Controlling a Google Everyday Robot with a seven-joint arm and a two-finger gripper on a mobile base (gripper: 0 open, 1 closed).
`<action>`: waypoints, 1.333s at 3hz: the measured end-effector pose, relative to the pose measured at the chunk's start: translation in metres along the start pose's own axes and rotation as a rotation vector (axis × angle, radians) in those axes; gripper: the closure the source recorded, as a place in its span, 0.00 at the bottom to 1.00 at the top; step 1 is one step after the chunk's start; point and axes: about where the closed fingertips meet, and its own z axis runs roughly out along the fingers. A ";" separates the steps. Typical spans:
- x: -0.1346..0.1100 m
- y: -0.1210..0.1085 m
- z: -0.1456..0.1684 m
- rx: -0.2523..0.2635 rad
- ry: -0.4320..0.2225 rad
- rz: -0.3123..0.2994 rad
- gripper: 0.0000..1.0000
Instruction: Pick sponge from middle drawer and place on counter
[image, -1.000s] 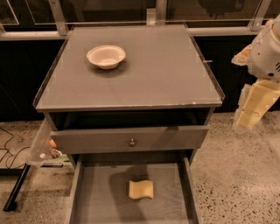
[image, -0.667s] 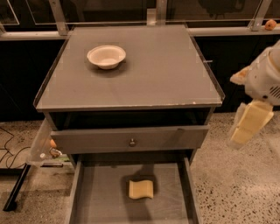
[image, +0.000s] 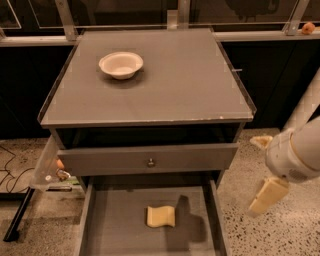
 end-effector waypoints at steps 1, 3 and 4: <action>0.029 0.015 0.058 -0.009 -0.058 -0.032 0.00; 0.031 0.020 0.071 -0.027 -0.062 -0.034 0.00; 0.032 0.028 0.120 -0.074 -0.084 -0.034 0.00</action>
Offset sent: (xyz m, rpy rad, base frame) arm -0.0093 0.0009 -0.0532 0.0459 -0.0064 0.0265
